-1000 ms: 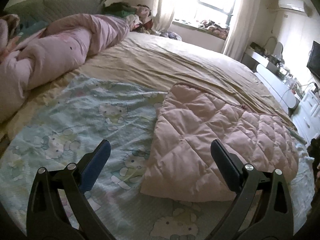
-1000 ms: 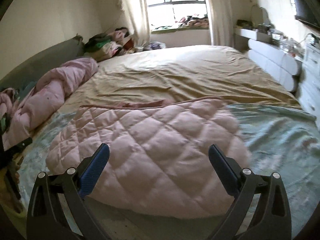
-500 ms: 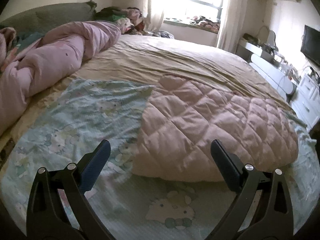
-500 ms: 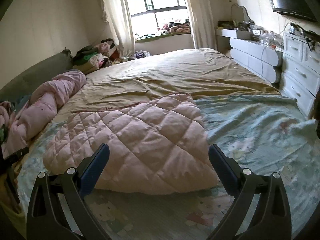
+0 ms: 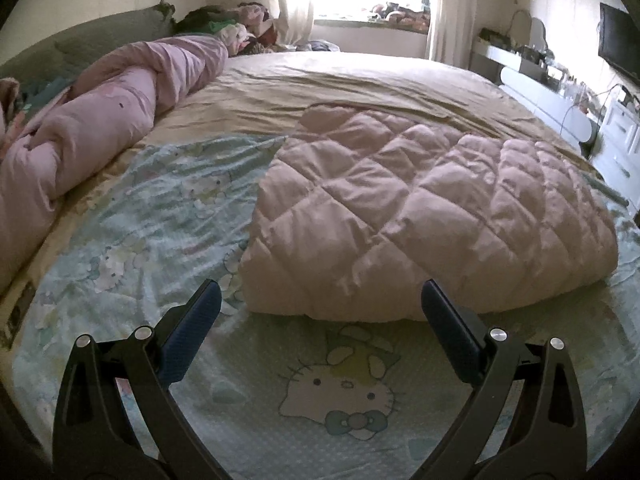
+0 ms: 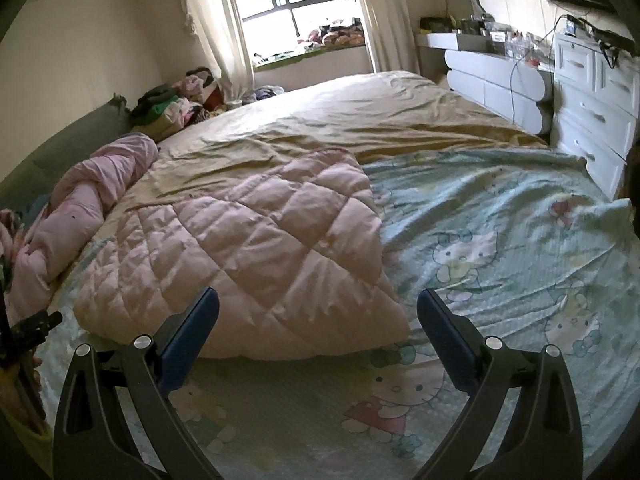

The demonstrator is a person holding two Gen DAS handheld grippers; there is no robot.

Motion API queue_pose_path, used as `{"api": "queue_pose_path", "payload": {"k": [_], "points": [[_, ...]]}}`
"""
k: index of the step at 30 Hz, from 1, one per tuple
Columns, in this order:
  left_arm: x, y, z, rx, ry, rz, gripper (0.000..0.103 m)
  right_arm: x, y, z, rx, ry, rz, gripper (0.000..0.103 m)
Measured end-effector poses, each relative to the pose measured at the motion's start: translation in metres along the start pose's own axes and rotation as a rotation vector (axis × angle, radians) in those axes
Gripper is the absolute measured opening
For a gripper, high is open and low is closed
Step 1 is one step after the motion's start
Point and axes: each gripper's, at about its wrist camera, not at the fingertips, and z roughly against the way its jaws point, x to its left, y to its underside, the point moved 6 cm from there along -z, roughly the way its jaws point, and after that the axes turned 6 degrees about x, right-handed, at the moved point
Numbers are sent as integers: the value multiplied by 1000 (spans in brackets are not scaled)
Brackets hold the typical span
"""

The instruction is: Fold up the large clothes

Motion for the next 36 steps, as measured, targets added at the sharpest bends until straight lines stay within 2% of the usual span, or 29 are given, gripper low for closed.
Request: {"api": "queue_pose_path", "payload": {"k": [7, 13, 16, 19, 24, 26, 34, 36], "points": [[-5, 6, -26, 53, -12, -18, 94, -13, 3, -37, 65, -6, -20, 99], [10, 3, -43, 82, -1, 24, 94, -29, 1, -74, 133, 1, -74, 99], [21, -2, -51, 94, 0, 48, 94, -36, -3, -89, 164, -49, -140, 99], [35, -9, -59, 100, 31, 104, 94, -45, -5, -111, 217, -76, -173, 99], [57, -17, -71, 119, 68, 164, 94, -55, -1, -146, 332, -165, -242, 99], [65, -19, -77, 125, 90, 187, 94, -54, -4, -153, 342, -182, -236, 99], [85, -16, -110, 154, 308, 336, 94, -55, -12, -178, 403, -261, -238, 99], [84, -17, -116, 166, 338, 353, 94, -55, -12, -181, 421, -292, -238, 99]]}}
